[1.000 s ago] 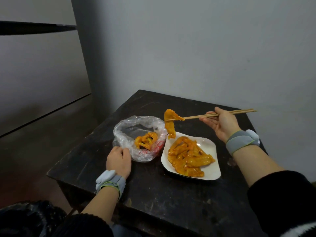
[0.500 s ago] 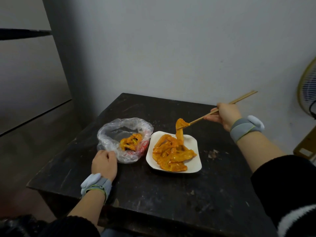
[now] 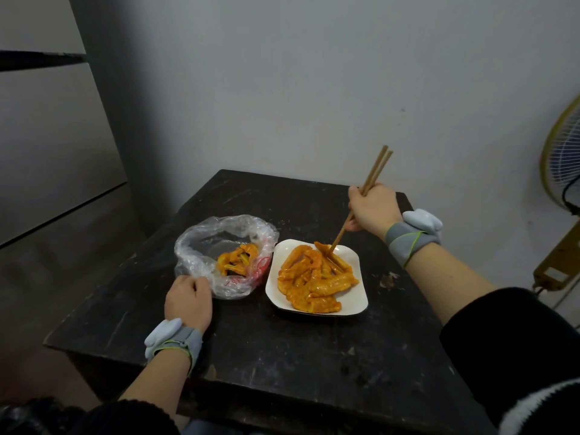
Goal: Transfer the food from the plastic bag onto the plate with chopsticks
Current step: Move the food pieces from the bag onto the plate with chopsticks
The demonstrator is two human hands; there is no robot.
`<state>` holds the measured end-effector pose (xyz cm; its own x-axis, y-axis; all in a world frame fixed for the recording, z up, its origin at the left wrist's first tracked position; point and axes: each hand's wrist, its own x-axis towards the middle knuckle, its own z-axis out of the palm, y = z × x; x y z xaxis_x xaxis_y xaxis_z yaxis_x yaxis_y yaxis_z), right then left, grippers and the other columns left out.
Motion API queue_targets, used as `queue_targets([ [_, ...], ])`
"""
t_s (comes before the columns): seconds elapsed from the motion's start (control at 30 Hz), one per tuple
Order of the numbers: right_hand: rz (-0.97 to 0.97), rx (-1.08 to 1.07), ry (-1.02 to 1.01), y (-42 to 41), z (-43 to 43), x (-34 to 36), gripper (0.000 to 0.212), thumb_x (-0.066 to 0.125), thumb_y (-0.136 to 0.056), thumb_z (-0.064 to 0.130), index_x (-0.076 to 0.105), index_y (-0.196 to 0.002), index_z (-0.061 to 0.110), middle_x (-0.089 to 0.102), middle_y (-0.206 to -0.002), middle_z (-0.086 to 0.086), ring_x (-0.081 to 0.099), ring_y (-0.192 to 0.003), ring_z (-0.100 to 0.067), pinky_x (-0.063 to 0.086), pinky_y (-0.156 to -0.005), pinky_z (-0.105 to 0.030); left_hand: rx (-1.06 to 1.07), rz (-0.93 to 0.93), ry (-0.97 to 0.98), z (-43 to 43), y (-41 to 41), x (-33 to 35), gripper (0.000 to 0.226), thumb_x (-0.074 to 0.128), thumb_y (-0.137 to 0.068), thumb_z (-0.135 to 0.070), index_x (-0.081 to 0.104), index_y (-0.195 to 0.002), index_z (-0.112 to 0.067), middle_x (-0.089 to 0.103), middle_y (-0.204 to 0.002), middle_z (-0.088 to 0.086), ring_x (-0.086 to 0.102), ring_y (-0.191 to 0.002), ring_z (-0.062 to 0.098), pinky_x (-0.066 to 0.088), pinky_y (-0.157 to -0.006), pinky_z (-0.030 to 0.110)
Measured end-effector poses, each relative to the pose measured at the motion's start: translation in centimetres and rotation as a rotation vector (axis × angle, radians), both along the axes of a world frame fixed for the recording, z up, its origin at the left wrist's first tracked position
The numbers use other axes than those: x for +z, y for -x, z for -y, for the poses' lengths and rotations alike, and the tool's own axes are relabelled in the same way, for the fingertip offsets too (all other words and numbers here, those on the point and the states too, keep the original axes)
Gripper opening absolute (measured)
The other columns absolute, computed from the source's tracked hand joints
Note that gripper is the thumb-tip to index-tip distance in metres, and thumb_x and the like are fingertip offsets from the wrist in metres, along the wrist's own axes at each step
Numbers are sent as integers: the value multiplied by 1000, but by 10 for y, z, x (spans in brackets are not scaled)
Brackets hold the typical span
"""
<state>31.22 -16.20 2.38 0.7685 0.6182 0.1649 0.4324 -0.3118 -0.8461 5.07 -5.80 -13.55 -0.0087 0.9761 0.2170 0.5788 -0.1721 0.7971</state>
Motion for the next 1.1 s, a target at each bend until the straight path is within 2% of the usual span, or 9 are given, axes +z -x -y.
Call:
queue_targets([
  [0.13, 109, 19, 33, 6, -6, 7, 29, 46, -92, 27, 56, -71, 11, 71, -69, -19, 70, -59, -37, 59, -75, -49, 4, 6, 1, 0, 1, 0, 32, 42, -92, -16, 53, -68, 1, 53, -83, 17, 48, -71, 28, 32, -64, 34],
  [0.27, 127, 11, 14, 5, -10, 13, 29, 44, -90, 25, 59, -76, 4, 69, -64, -21, 70, -56, -37, 59, -72, -50, 11, 9, 6, 0, 0, 0, 32, 42, -92, -17, 55, -69, 2, 54, -83, 17, 48, -70, 28, 32, -63, 34],
  [0.4, 63, -28, -24, 0, -11, 12, 27, 46, -91, 24, 62, -87, 2, 69, -69, -19, 70, -53, -33, 61, -64, -45, 12, 17, 7, -1, 0, 0, 32, 42, -92, -17, 56, -70, 1, 54, -84, 17, 49, -71, 28, 33, -64, 34],
  [0.53, -80, -41, -49, -8, -14, -1, 30, 49, -92, 25, 62, -97, -1, 68, -65, -17, 71, -56, -34, 61, -71, -46, 4, 12, 3, -1, 0, 0, 32, 42, -92, -17, 56, -70, 2, 54, -86, 16, 48, -72, 27, 32, -65, 35],
  [0.63, -131, -62, -47, -14, -13, -6, 31, 51, -92, 24, 61, -101, -3, 70, -76, -23, 71, -56, -35, 61, -70, -46, 1, 12, 5, -1, 1, 0, 33, 42, -92, -18, 57, -71, 2, 55, -87, 17, 50, -73, 28, 34, -65, 35],
  [0.97, -92, -75, -10, -14, -12, -4, 29, 53, -91, 23, 62, -103, -2, 70, -76, -18, 71, -57, -35, 61, -70, -45, -14, -2, -15, -1, 1, 0, 32, 41, -93, -17, 56, -71, 2, 54, -88, 17, 48, -74, 27, 32, -66, 34],
  [1.1, -122, -38, -84, -5, -12, 3, 30, 52, -93, 25, 62, -104, -1, 70, -76, -19, 72, -61, -32, 62, -69, -42, -9, 26, -4, -1, 1, -1, 34, 41, -92, -18, 59, -75, 6, 56, -89, 18, 52, -76, 31, 40, -70, 39],
])
